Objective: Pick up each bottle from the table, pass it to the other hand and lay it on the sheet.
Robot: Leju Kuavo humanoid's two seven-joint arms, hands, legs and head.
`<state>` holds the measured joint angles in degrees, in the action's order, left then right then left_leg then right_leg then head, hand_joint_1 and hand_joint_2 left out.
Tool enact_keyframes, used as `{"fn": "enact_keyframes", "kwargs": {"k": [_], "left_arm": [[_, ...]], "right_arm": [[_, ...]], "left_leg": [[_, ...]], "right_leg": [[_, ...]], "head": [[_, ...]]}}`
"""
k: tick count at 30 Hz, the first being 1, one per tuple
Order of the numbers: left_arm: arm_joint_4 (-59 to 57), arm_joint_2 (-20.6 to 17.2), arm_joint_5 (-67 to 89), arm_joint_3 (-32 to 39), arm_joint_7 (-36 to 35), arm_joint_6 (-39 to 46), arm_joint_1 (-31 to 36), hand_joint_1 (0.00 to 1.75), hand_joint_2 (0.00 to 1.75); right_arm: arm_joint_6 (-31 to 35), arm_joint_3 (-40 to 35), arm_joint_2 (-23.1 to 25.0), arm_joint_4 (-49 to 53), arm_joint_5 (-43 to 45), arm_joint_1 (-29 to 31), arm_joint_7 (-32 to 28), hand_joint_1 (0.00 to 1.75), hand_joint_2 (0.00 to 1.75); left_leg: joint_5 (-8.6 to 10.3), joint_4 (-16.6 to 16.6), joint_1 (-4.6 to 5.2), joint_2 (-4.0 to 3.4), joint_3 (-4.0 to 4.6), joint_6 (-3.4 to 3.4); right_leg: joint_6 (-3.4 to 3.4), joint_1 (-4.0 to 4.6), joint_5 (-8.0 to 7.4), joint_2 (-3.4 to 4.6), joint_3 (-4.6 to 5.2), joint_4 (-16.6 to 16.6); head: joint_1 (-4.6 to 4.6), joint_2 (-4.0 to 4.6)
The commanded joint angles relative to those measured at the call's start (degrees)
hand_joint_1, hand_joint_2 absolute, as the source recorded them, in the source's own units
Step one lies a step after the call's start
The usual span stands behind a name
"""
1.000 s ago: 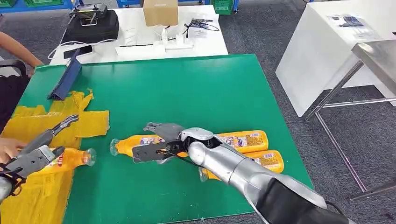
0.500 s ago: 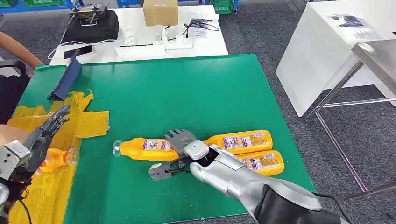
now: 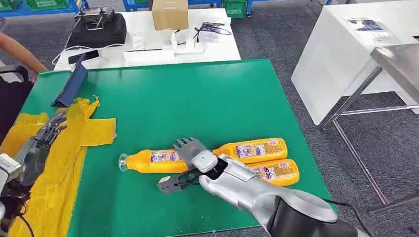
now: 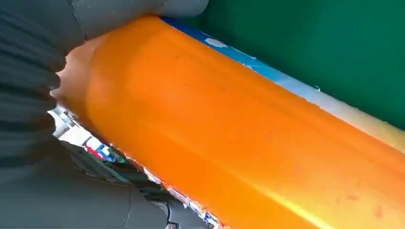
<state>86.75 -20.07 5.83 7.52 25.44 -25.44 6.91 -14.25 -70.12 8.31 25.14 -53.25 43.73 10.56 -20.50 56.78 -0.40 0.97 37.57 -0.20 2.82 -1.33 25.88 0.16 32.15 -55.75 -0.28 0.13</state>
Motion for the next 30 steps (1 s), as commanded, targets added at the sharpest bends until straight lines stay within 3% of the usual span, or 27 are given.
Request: {"fn": "enact_keyframes", "kwargs": {"k": [1,7,8,11,17,21,30], "left_arm": [[0.1,3.0,-1.1,2.8,-0.9,-1.0,0.3,0.0,0.0],[2.2,2.9,-0.6,5.2,-0.6,-1.2,-3.1,0.0,0.0],[1.9,3.3,-1.2,5.9,-0.8,-1.0,-3.1,0.0,0.0],[2.6,4.3,-3.2,6.7,-1.7,-1.7,-2.8,0.0,0.0],[3.3,4.4,-3.4,6.1,-2.8,-1.7,-3.0,0.0,0.0],[3.3,4.6,-3.4,6.0,-2.8,-1.7,-3.0,0.0,0.0],[3.3,4.6,-3.4,6.0,-2.8,-1.7,-3.0,0.0,0.0]], "right_arm": [[-2.0,0.8,-2.2,-2.2,-1.1,-3.8,-1.4,1.75,1.75],[2.7,10.9,-0.8,-0.2,5.3,-3.2,-2.3,1.75,1.75],[3.8,16.4,-0.6,0.3,10.7,-4.1,-3.8,1.75,1.75],[8.0,23.3,-1.4,2.6,16.7,-5.3,-6.8,1.75,1.75],[11.5,31.7,-3.0,8.7,23.5,-7.5,-10.1,1.75,1.75],[11.6,32.6,-3.5,9.9,24.2,-7.8,-10.6,1.75,1.75],[11.6,32.5,-3.5,9.9,24.2,-7.9,-10.6,1.75,1.75]], "left_leg": [[-0.01,-0.1,-0.08,0.13,-0.19,0.0],[-0.03,0.0,-0.08,-0.07,-0.26,0.02],[-0.02,0.0,-0.07,-0.04,-0.24,0.01],[-0.02,0.0,-0.09,0.04,-0.2,-0.02],[-0.03,0.0,-0.07,0.09,-0.06,-0.02],[0.16,0.0,-0.01,0.1,0.43,-0.15],[0.17,0.0,0.0,0.06,0.57,-0.15]], "right_leg": [[-0.1,0.11,0.03,-0.19,-0.3,0.2],[-0.19,0.12,0.02,-0.06,-0.28,0.1],[-0.23,0.11,0.07,-0.07,-0.26,0.1],[-0.24,0.13,0.09,-0.15,-0.29,0.1],[-0.13,0.12,0.01,-0.16,-0.21,0.0],[0.06,0.05,-0.16,-0.1,-0.28,0.0],[0.07,0.04,-0.17,-0.07,-0.1,0.0]], "head": [[0.0,0.0],[0.0,0.0],[0.0,0.0],[0.0,0.0],[-0.02,0.0],[0.02,0.0],[0.0,0.0]]}}
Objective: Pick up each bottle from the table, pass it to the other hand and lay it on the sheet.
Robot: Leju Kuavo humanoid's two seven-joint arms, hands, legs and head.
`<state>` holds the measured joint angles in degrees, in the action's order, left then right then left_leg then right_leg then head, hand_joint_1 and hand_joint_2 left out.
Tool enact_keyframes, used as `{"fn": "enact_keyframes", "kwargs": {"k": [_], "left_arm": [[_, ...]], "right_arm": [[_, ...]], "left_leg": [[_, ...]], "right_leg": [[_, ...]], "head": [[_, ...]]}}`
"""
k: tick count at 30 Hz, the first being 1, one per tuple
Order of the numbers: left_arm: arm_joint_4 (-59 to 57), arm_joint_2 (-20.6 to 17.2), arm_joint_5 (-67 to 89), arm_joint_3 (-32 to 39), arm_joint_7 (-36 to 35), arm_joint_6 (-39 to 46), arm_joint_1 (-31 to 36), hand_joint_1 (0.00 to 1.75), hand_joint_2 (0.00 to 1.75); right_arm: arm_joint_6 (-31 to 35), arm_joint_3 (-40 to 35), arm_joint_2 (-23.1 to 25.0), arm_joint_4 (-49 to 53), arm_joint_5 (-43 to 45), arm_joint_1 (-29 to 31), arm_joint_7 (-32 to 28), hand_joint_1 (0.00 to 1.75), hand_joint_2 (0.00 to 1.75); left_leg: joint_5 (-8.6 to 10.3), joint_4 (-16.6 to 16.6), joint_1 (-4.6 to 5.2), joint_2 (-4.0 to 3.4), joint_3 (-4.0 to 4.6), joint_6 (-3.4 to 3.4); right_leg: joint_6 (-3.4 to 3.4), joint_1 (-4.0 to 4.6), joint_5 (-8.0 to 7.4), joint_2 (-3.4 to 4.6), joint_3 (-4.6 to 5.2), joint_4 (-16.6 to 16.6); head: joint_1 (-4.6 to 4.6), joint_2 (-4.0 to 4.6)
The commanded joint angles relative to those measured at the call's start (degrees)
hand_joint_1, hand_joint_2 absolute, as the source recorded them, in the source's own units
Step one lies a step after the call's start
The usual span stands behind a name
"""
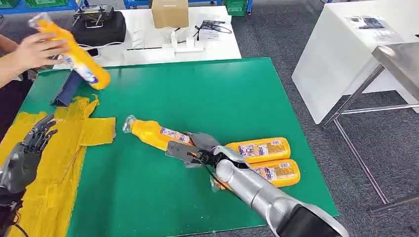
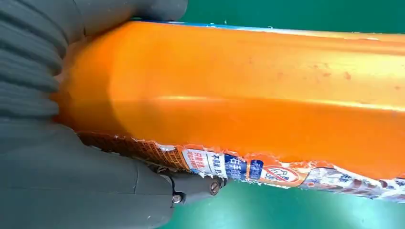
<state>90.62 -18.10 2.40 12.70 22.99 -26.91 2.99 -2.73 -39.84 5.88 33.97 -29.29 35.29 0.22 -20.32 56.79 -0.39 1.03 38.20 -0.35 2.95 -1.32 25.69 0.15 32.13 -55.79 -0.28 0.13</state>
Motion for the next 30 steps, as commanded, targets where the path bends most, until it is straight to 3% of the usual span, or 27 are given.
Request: {"fn": "enact_keyframes", "kwargs": {"k": [1,15,18,21,22,26,27,30], "left_arm": [[-0.6,2.6,0.0,0.8,-0.3,-0.2,0.9,0.0,0.0],[-0.3,3.3,-0.5,1.3,-0.7,0.3,0.9,0.0,0.0],[1.8,8.2,-18.4,4.5,-12.7,-1.6,-0.6,0.0,0.0],[9.0,11.5,-29.6,3.3,-16.8,-0.1,-5.0,0.0,0.0],[11.1,12.3,-32.4,2.3,-18.1,0.8,-6.1,0.0,1.75],[16.7,13.3,-33.6,-3.4,-19.2,3.7,-9.0,0.0,1.75],[17.2,13.3,-34.3,-5.8,-19.3,1.9,-9.4,0.0,1.75],[18.1,13.4,-32.3,-11.3,-17.6,6.0,-9.6,0.0,1.75]], "right_arm": [[0.1,2.3,-1.1,1.1,0.2,0.5,-0.2,1.75,1.75],[0.8,4.2,-1.4,3.5,2.2,-0.6,-1.9,1.75,1.75],[4.8,10.3,-2.7,16.3,6.5,-7.0,-4.5,1.75,1.75],[6.7,16.9,-1.6,34.5,14.2,-16.1,-8.0,1.75,1.75],[6.3,17.0,-1.7,39.1,15.7,-18.0,-7.9,1.75,1.75],[4.5,14.0,-2.3,51.1,18.1,-22.1,-8.9,1.75,1.75],[-2.0,8.7,-4.4,53.1,17.6,-21.9,-12.3,1.75,1.75],[2.6,3.1,-3.2,54.7,14.6,-25.2,-11.1,1.75,1.75]], "left_leg": [[-0.09,0.0,-0.04,-0.02,-0.14,0.0],[-0.13,0.1,-0.05,-0.03,-0.13,0.0],[-0.1,0.0,-0.03,0.02,-0.09,-0.01],[-0.17,0.0,-0.04,0.02,-0.14,-0.04],[-0.13,0.0,-0.03,0.01,-0.02,-0.03],[-0.17,0.1,0.0,0.12,0.22,-0.03],[-0.29,0.2,0.0,0.15,0.12,-0.03],[-0.19,0.1,0.01,0.23,0.24,-0.02]], "right_leg": [[-0.13,0.07,0.09,-0.08,-0.19,0.0],[-0.16,0.08,0.12,-0.07,-0.21,0.0],[-0.13,0.07,0.11,-0.11,-0.19,0.0],[-0.11,0.07,0.15,-0.11,-0.27,0.1],[-0.08,0.06,0.1,-0.07,-0.14,0.1],[-0.08,0.03,0.17,-0.17,0.04,0.0],[-0.13,0.06,0.28,-0.22,-0.1,0.0],[-0.11,0.04,0.19,-0.28,0.07,0.1]], "head": [[0.0,0.0],[0.0,0.0],[0.0,0.0],[0.0,0.0],[0.0,0.0],[0.0,0.0],[0.0,0.0],[0.0,0.0]]}}
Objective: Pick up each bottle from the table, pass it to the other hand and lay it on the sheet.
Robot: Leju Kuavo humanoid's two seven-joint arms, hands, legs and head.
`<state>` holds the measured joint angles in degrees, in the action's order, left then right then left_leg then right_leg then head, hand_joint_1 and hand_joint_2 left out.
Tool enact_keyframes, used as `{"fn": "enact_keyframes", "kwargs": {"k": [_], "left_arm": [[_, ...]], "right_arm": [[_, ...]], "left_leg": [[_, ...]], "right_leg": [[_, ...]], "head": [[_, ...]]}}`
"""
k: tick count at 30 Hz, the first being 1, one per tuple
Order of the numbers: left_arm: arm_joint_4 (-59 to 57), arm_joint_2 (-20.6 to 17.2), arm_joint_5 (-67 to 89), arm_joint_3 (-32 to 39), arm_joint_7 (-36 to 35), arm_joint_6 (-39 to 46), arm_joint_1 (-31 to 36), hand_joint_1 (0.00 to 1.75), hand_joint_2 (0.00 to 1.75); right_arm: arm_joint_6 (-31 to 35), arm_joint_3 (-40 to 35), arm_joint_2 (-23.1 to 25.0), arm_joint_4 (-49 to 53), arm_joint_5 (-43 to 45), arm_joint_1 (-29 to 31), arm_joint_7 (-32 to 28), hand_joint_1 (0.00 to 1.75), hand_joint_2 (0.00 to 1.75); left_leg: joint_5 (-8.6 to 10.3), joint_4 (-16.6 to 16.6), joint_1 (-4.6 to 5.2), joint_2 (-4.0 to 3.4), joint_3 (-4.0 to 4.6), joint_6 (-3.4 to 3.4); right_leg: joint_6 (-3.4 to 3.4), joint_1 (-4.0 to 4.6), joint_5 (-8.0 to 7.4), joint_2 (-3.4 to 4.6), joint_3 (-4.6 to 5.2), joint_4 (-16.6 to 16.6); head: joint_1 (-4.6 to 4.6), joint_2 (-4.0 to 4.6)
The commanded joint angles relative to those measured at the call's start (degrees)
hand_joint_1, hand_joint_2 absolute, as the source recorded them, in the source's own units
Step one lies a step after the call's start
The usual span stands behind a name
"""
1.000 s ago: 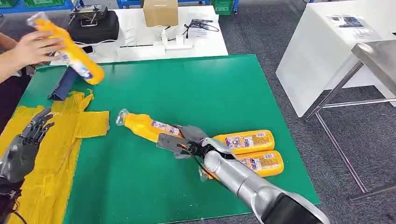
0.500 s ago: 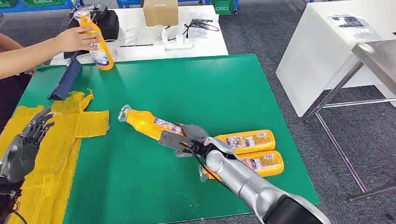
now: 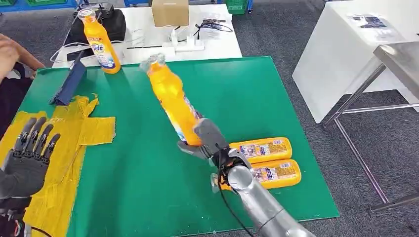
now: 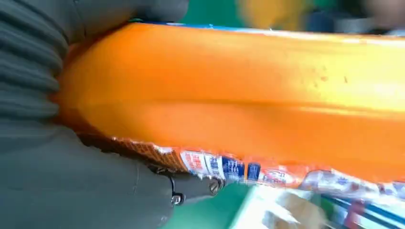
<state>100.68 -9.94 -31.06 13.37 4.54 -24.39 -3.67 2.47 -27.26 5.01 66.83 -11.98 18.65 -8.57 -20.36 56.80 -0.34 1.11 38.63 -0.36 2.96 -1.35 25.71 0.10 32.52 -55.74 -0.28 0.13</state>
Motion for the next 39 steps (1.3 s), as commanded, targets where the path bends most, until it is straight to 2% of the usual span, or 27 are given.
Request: {"fn": "enact_keyframes", "kwargs": {"k": [1,7,8,9,12,13,14,18,20,24,25,26,27,29,31,35,36,39], "left_arm": [[8.0,4.8,1.0,-12.2,1.2,3.7,-2.9,0.0,1.75],[7.6,3.9,0.2,-11.7,1.5,3.0,-2.7,0.0,1.75],[7.6,4.1,0.0,-11.7,1.5,2.7,-2.8,0.0,1.75],[7.6,4.2,0.1,-11.8,1.6,2.5,-2.8,0.0,1.75],[7.7,4.5,1.0,-12.5,2.2,2.1,-2.5,0.0,1.75],[7.6,4.7,1.2,-12.8,2.5,2.1,-2.4,0.0,1.75],[7.4,4.8,1.4,-13.2,2.8,2.0,-2.1,0.0,1.75],[7.0,4.6,1.9,-14.4,3.4,1.7,-1.6,0.0,1.75],[7.0,4.6,1.9,-14.5,3.5,1.7,-1.5,0.0,1.75],[7.3,4.4,2.1,-14.9,3.9,1.1,-1.5,0.0,1.75],[7.3,4.4,2.1,-14.9,3.9,1.1,-1.5,0.0,1.75],[7.3,4.4,2.1,-14.9,3.9,1.1,-1.5,0.0,1.75],[7.3,4.4,2.1,-14.9,3.9,1.1,-1.5,0.0,1.75],[7.3,4.4,2.1,-14.9,3.9,1.1,-1.5,0.0,1.75],[7.3,4.4,2.1,-14.9,3.9,1.1,-1.5,0.0,1.75],[7.3,4.4,2.1,-14.9,3.9,1.1,-1.5,0.0,1.75],[7.3,4.4,2.1,-14.9,3.9,1.1,-1.5,0.0,1.75],[7.3,3.9,1.8,-15.6,4.1,0.1,-1.3,0.0,1.75]], "right_arm": [[-2.1,-9.8,-2.6,21.4,-2.3,-8.2,-2.5,1.75,1.75],[-2.9,-9.9,-3.5,19.2,-0.9,-7.0,-3.2,1.75,1.75],[-3.5,-10.5,-3.6,19.0,-0.8,-6.8,-3.2,1.75,1.75],[-4.1,-11.2,-3.6,18.7,-0.8,-6.6,-3.2,1.75,1.75],[-6.6,-14.9,-3.7,16.4,-1.0,-5.3,-2.1,1.75,1.75],[-7.1,-16.2,-3.7,15.6,-1.2,-4.8,-2.0,1.75,1.75],[-7.5,-17.8,-3.7,14.5,-1.3,-4.3,-1.8,1.75,1.75],[-8.1,-21.1,-4.0,12.5,-1.0,-3.0,-1.2,1.75,1.75],[-8.1,-21.2,-4.1,12.4,-0.9,-2.9,-1.1,1.75,1.75],[-8.4,-21.5,-4.2,11.8,-0.2,-2.5,-0.2,1.75,1.75],[-8.4,-21.5,-4.2,11.8,-0.2,-2.5,-0.2,1.75,1.75],[-8.4,-21.5,-4.2,11.8,-0.2,-2.5,-0.2,1.75,1.75],[-8.4,-21.5,-4.2,11.8,-0.2,-2.5,-0.2,1.75,1.75],[-8.4,-21.5,-4.2,11.8,-0.2,-2.5,-0.2,1.75,1.75],[-8.4,-21.5,-4.2,11.8,-0.2,-2.5,-0.2,1.75,1.75],[-8.4,-21.5,-4.2,11.8,-0.2,-2.5,-0.2,1.75,1.75],[-8.4,-21.5,-4.2,11.8,-0.2,-2.5,-0.2,1.75,1.75],[-8.3,-21.2,-4.3,11.7,0.2,-2.6,0.2,1.75,1.75]], "left_leg": [[-0.24,0.1,-0.08,0.1,-0.34,0.01],[-0.18,0.1,-0.08,0.01,-0.3,0.03],[-0.14,0.1,-0.11,0.02,-0.28,0.02],[-0.1,0.0,-0.1,-0.01,-0.17,0.07],[-0.22,0.0,-0.13,-0.09,-0.35,0.08],[-0.08,0.0,-0.08,-0.04,-0.15,0.07],[-0.21,0.0,-0.1,-0.08,-0.38,0.07],[-0.18,0.0,-0.12,-0.11,-0.37,0.05],[-0.21,0.0,-0.11,-0.07,-0.46,0.05],[-0.17,0.1,-0.12,-0.06,-0.4,0.04],[-0.06,0.0,-0.1,-0.02,-0.22,0.03],[-0.14,0.0,-0.13,-0.05,-0.36,0.03],[-0.06,0.0,-0.1,-0.01,-0.22,0.03],[-0.09,0.0,-0.1,-0.02,-0.24,0.04],[-0.26,0.1,-0.16,-0.08,-0.47,0.04],[-0.24,0.1,-0.14,-0.05,-0.47,0.05],[-0.1,0.0,-0.1,0.0,-0.26,0.04],[-0.23,0.0,-0.13,-0.06,-0.45,0.05]], "right_leg": [[-0.15,0.12,0.25,-0.21,-0.46,0.0],[-0.17,0.15,0.16,-0.12,-0.32,0.0],[-0.15,0.11,0.16,-0.11,0.23,0.0],[-0.15,0.09,0.15,-0.05,0.36,0.0],[-0.2,0.14,0.23,-0.01,0.16,0.0],[-0.06,0.06,0.08,-0.01,0.39,0.0],[-0.14,0.11,0.19,-0.01,0.12,0.0],[-0.15,0.13,0.13,0.04,-0.27,0.1],[-0.16,0.13,0.18,-0.02,-0.52,0.1],[-0.16,0.14,0.14,-0.03,-0.43,0.0],[-0.11,0.1,0.07,-0.03,-0.16,0.0],[-0.16,0.14,0.13,-0.03,-0.28,0.0],[-0.12,0.1,0.08,-0.04,0.22,0.0],[-0.15,0.1,0.12,-0.03,0.25,0.0],[-0.24,0.19,0.25,-0.03,-0.03,0.0],[-0.21,0.16,0.23,-0.04,-0.06,0.0],[-0.13,0.1,0.11,-0.05,0.16,0.0],[-0.19,0.15,0.2,-0.03,-0.21,0.0]], "head": [[0.0,0.0],[0.0,0.0],[0.0,0.0],[0.0,0.0],[0.0,0.0],[0.0,0.0],[0.0,0.0],[0.0,0.0],[0.0,0.0],[0.0,0.0],[0.0,0.0],[0.0,0.0],[0.0,0.0],[0.0,0.0],[0.0,0.0],[0.0,0.0],[0.0,0.0],[0.0,0.0]]}}
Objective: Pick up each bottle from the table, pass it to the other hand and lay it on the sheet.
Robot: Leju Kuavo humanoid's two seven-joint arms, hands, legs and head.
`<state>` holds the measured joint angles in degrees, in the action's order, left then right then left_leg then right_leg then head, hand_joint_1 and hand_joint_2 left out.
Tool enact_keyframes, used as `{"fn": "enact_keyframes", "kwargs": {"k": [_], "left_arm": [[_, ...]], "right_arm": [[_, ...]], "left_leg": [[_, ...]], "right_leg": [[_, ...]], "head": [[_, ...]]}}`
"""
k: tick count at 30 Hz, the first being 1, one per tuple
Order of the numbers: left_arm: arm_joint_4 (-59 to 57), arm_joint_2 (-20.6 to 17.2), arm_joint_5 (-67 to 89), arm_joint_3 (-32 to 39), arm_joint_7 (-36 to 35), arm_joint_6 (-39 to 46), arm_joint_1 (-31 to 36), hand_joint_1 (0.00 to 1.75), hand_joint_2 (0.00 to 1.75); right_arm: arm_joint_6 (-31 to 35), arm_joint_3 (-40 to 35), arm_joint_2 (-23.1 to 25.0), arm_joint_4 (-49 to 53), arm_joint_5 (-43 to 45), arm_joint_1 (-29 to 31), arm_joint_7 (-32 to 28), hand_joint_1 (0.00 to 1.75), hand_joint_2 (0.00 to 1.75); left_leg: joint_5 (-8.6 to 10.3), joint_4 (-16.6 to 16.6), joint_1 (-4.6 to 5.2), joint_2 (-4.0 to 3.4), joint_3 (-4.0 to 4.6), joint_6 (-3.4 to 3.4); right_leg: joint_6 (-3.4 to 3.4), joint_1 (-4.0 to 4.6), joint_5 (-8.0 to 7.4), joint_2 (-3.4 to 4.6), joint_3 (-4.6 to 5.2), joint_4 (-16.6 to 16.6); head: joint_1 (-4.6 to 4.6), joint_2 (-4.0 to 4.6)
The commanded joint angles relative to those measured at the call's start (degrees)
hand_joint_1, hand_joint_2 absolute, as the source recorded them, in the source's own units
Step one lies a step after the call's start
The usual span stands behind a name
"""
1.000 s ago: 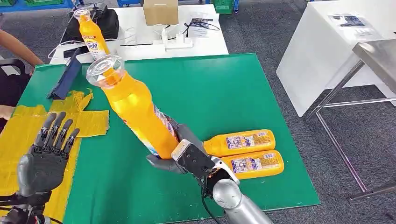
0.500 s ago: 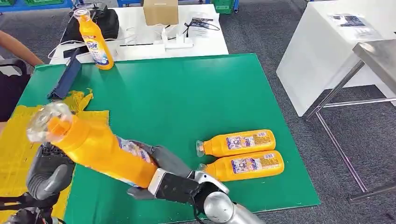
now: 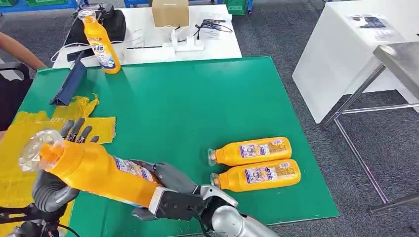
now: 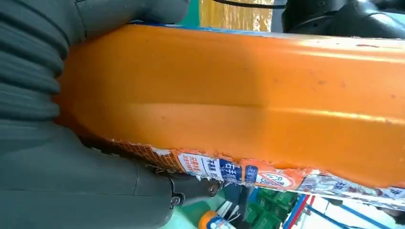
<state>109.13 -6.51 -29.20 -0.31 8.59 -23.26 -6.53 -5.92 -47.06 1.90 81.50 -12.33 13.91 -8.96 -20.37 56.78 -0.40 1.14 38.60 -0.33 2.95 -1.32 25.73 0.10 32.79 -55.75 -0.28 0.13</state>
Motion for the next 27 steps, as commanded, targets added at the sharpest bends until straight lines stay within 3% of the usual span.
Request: {"fn": "enact_keyframes", "kwargs": {"k": [1,9,10,12,21,27], "left_arm": [[-1.1,0.4,-0.1,-2.1,0.2,-1.2,1.5,0.0,1.75],[0.5,0.4,-0.3,-1.4,0.3,-1.9,-0.6,0.0,1.75],[0.6,0.4,-0.3,-1.5,0.2,-1.9,-0.7,0.0,1.75],[0.4,0.3,-0.4,-1.5,0.2,-2.0,-0.6,0.0,1.75],[1.1,0.4,-0.2,-2.4,0.4,-3.2,-1.6,0.0,1.75],[2.1,0.3,2.6,-3.1,1.9,-4.1,-3.5,0.0,1.75]], "right_arm": [[0.2,-1.3,-1.3,-2.8,0.6,2.1,0.6,1.75,1.75],[6.7,7.8,-1.3,4.8,-0.6,-2.2,0.7,1.75,1.75],[6.2,8.8,-1.3,4.9,0.4,-2.3,1.4,1.75,1.75],[5.9,9.6,-1.2,3.9,0.9,-1.9,1.6,1.75,1.75],[4.5,6.4,0.5,0.5,0.1,-0.2,1.8,1.75,1.75],[1.6,-1.6,1.2,-2.8,-0.6,3.3,2.7,1.75,1.75]], "left_leg": [[-0.25,0.1,-0.08,-0.11,-0.46,0.02],[-0.26,0.2,-0.08,-0.03,-0.39,0.0],[-0.13,0.1,-0.03,0.06,-0.22,0.0],[-0.14,0.1,-0.05,0.02,-0.24,0.0],[-0.3,0.1,-0.07,-0.23,-0.49,0.03],[-0.18,0.1,-0.04,-0.24,-0.36,0.02]], "right_leg": [[-0.2,0.13,0.2,-0.02,-0.56,0.0],[-0.19,0.13,0.24,-0.11,-0.66,0.0],[-0.13,0.06,0.16,-0.15,-0.15,0.0],[-0.16,0.08,0.16,-0.11,-0.1,0.0],[-0.22,0.13,0.2,0.1,-0.64,0.0],[-0.15,0.09,0.1,0.14,-0.68,0.0]], "head": [[0.0,0.0],[0.0,0.0],[0.0,0.0],[0.0,0.0],[0.0,0.0],[0.0,0.0]]}}
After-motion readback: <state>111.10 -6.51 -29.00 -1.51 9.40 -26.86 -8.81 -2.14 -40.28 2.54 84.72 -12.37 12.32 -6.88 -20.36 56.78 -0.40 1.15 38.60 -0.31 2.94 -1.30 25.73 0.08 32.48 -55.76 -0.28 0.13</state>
